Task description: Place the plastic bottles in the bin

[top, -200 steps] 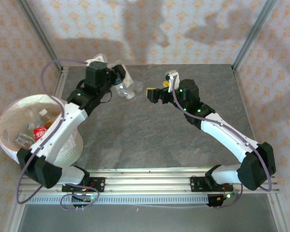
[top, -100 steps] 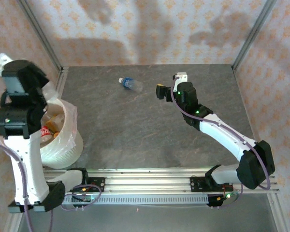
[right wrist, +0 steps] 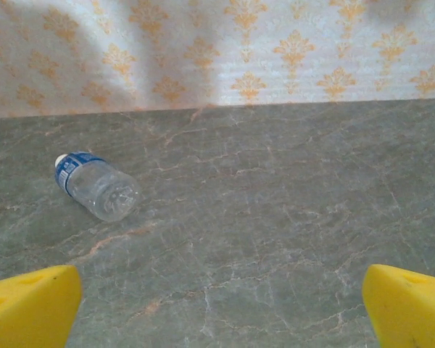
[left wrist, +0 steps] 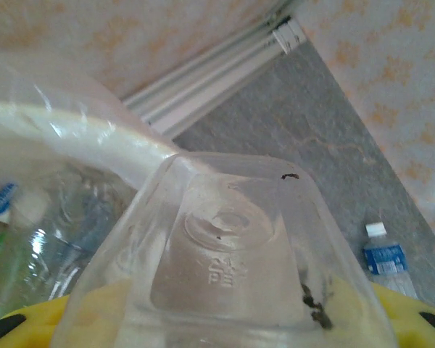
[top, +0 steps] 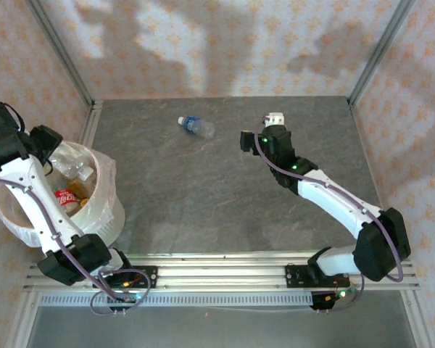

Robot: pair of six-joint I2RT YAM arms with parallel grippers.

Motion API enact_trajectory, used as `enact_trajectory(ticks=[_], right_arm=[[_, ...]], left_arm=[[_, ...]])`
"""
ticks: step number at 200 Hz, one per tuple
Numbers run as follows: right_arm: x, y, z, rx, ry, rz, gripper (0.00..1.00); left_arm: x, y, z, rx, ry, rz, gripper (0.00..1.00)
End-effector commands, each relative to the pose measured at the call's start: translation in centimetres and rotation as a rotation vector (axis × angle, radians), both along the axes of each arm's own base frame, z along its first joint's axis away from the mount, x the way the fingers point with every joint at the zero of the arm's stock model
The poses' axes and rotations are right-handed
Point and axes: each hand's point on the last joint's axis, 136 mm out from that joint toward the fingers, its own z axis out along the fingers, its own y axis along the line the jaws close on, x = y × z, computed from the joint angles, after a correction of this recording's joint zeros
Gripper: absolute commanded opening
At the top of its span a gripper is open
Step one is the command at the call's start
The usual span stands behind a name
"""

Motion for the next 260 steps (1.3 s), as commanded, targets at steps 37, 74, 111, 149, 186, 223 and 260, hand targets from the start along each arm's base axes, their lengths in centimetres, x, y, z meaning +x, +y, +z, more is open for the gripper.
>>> enact_trajectory(ticks=[37, 74, 111, 149, 186, 223, 260], right_arm=[[0.5, -0.2, -0.2, -0.010, 0.036, -0.030, 1.00], [0.8, 0.3, 0.0, -0.001, 0.044, -0.018, 1.00], [1.2, 0.9, 0.6, -0.010, 0.050, 0.004, 1.00], [1.5, 1.6, 1.1, 0.030, 0.066, 0.011, 1.00], [1.3, 1.7, 0.6, 0.076, 0.087, 0.000, 1.00], [0.9, 1.3, 0.2, 0.082, 0.097, -0.012, 0.99], [0.9, 1.5, 0.1, 0.064, 0.100, 0.000, 1.00]], left_arm=[[0.1, -0.1, -1.3, -0.012, 0.018, -0.033, 0.52], [-2.1, 0.7, 0.3, 0.100, 0.047, 0.034, 0.95], [-3.9, -0.5, 3.8, 0.165, -0.010, 0.052, 1.00], [-2.3, -3.7, 6.1, 0.111, -0.198, -0.048, 1.00], [2.0, -6.6, 4.8, 0.018, -0.220, -0.227, 0.99], [0.4, -4.7, -1.3, 0.022, -0.041, -0.075, 1.00], [-0.9, -5.1, -4.8, -0.013, 0.045, -0.062, 1.00]])
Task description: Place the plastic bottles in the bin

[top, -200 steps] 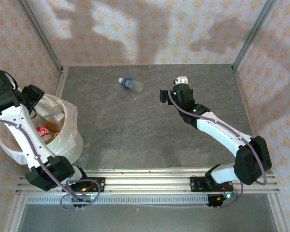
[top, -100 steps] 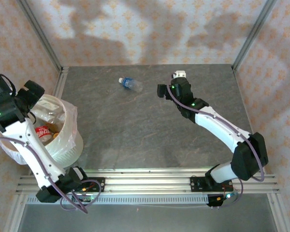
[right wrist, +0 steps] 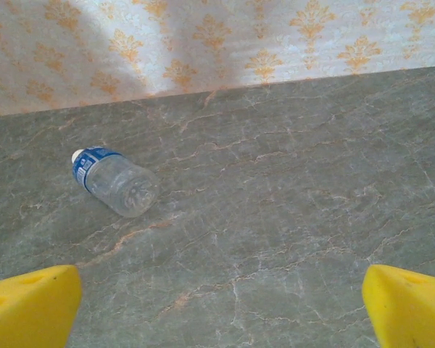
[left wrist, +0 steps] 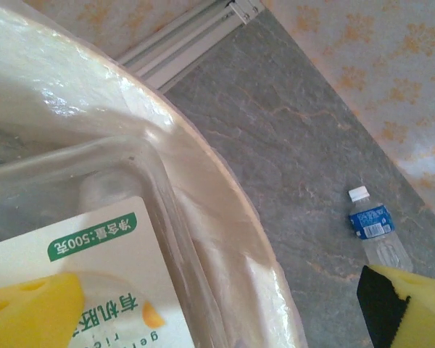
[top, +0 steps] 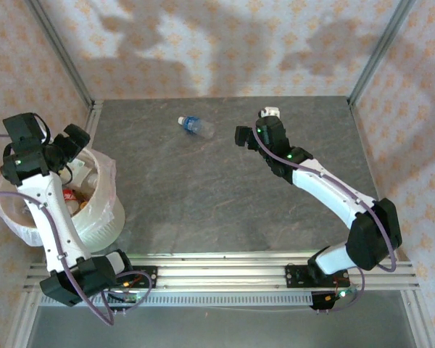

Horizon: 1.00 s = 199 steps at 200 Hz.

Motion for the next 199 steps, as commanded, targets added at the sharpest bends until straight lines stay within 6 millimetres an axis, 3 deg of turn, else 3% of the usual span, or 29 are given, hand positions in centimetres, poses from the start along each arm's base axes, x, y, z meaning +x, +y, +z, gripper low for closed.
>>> enact_trajectory(ticks=[1, 61, 107, 128, 145, 168, 199], right_arm=[[-0.2, -0.2, 0.0, -0.003, 0.011, 0.001, 1.00], [0.2, 0.2, -0.4, -0.002, 0.023, 0.006, 0.99], [-0.1, -0.8, 0.2, -0.011, -0.019, -0.030, 1.00], [-0.4, -1.4, 0.9, -0.001, -0.053, -0.045, 1.00], [-0.9, -2.2, 1.3, 0.015, -0.075, -0.075, 0.99], [-1.9, -3.1, 1.5, 0.036, -0.090, -0.099, 0.99], [-3.5, -5.2, 1.1, 0.018, -0.096, -0.154, 0.99]], left_arm=[[-1.6, -0.5, -2.9, -0.055, 0.096, 0.043, 1.00], [-1.5, -1.1, 3.5, -0.002, -0.049, 0.027, 0.99], [-0.6, -5.2, 9.3, -0.012, -0.278, -0.060, 0.99], [0.5, -8.0, 12.1, 0.020, -0.372, -0.128, 0.99], [2.1, -10.8, 13.3, 0.027, -0.423, -0.200, 0.99], [5.3, -15.3, 13.4, 0.062, -0.420, -0.305, 0.99], [10.4, -22.4, 11.9, 0.111, -0.381, -0.422, 0.99]])
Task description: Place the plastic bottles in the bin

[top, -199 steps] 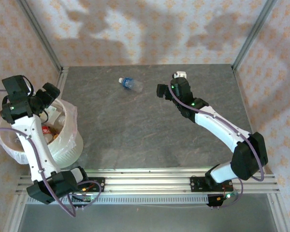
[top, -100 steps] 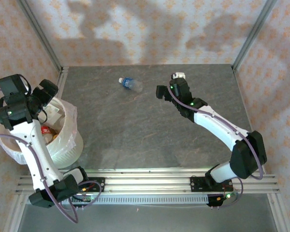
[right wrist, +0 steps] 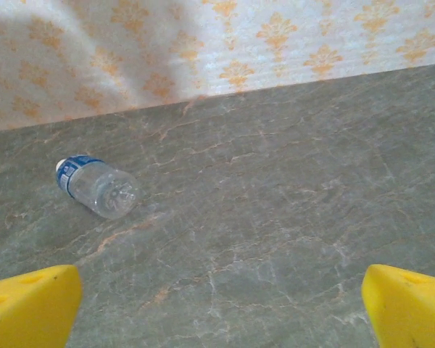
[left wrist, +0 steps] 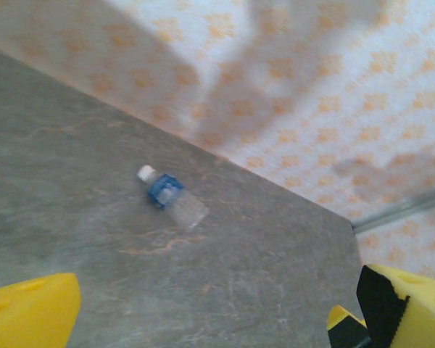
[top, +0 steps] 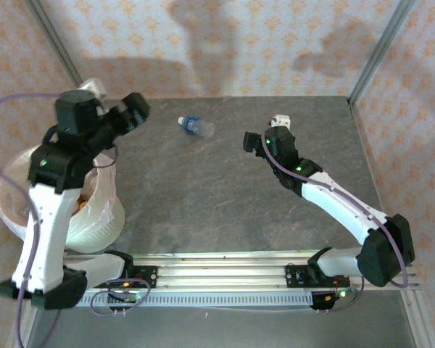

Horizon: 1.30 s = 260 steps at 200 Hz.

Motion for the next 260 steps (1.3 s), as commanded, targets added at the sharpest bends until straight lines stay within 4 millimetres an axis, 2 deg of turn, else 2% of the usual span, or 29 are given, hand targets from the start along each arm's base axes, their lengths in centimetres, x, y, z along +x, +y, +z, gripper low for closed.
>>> enact_trajectory(ticks=[1, 17, 21, 30, 53, 81, 84, 108, 138, 177, 220, 260], right_arm=[[-0.8, -2.2, 0.8, 0.006, -0.042, -0.084, 0.99], [-1.4, -3.1, 0.3, -0.018, -0.034, -0.105, 0.99], [-1.9, -3.5, 1.1, -0.009, -0.053, -0.109, 0.99], [-2.4, -3.9, 1.3, -0.014, -0.052, -0.112, 0.99], [-3.9, -4.9, 1.7, -0.022, -0.034, -0.115, 0.99], [-5.4, -6.0, 1.4, -0.038, -0.029, -0.116, 0.99], [-5.5, -6.1, 1.4, -0.039, -0.030, -0.116, 0.99], [-6.2, -6.7, 1.6, -0.037, -0.041, -0.128, 0.99], [-6.5, -6.9, 1.6, -0.033, -0.035, -0.128, 0.99], [-6.7, -7.0, 1.3, -0.045, -0.019, -0.130, 0.99], [-6.7, -7.1, 1.3, -0.053, -0.017, -0.130, 0.99], [-6.8, -7.2, 1.4, -0.050, -0.014, -0.136, 0.99]], left_arm=[[4.7, -2.8, -0.4, 0.058, -0.029, 0.052, 0.99], [7.5, -4.8, -1.8, 0.063, -0.006, 0.059, 0.99], [8.2, -5.3, -2.3, 0.057, 0.002, 0.052, 1.00], [9.9, -6.3, -3.2, 0.041, 0.017, 0.045, 1.00], [13.7, -7.3, -6.3, 0.037, 0.055, 0.109, 1.00], [18.8, -8.0, -12.3, 0.008, 0.170, 0.189, 1.00], [19.7, -8.3, -13.7, 0.004, 0.197, 0.187, 1.00], [23.7, -9.1, -20.1, -0.044, 0.342, 0.222, 1.00], [27.3, -8.7, -24.9, -0.055, 0.392, 0.293, 1.00], [27.9, -6.8, -29.2, -0.030, 0.427, 0.421, 1.00], [28.4, -7.7, -34.1, -0.033, 0.500, 0.388, 1.00], [29.0, -7.3, -36.8, -0.033, 0.532, 0.394, 0.98]])
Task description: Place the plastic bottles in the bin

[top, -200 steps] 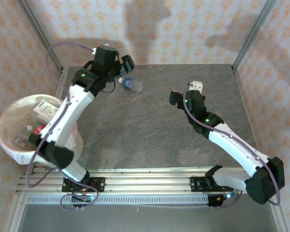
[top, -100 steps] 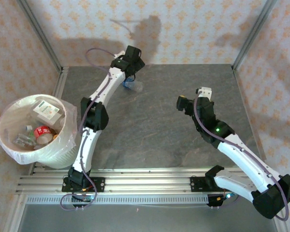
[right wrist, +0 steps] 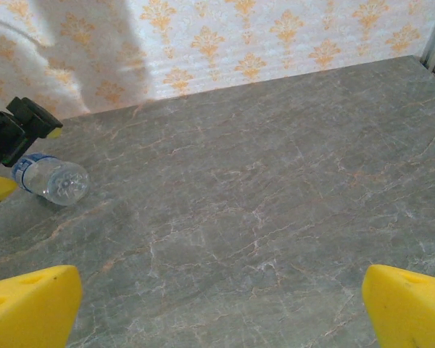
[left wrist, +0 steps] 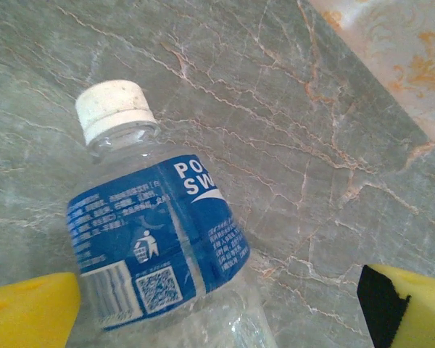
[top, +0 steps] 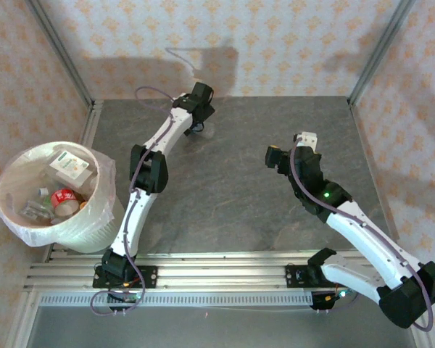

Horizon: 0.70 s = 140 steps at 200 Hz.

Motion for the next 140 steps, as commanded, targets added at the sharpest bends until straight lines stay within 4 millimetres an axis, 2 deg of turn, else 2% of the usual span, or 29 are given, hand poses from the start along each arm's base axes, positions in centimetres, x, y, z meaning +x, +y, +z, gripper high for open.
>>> enact_trajectory(ticks=[1, 44, 79, 107, 140], right_arm=[[-0.4, -1.1, 0.3, -0.011, 0.000, -0.041, 0.99], [-0.4, -1.4, 0.0, -0.015, 0.008, -0.057, 0.99], [-0.4, -1.5, 0.0, -0.012, 0.007, -0.066, 0.99], [-0.5, -1.6, -0.3, -0.017, 0.011, -0.071, 0.99], [-0.3, -1.0, -0.5, -0.002, 0.010, -0.044, 0.99]], left_arm=[[0.2, 1.1, -1.6, 0.003, 0.022, 0.043, 0.98], [-0.1, 1.2, -3.6, 0.011, 0.056, 0.023, 0.94], [-0.1, 1.0, -5.3, -0.022, 0.080, -0.014, 0.79], [0.1, 0.6, -4.4, -0.021, 0.072, -0.068, 0.71], [-0.2, 0.7, -2.0, -0.007, 0.044, -0.106, 0.60]])
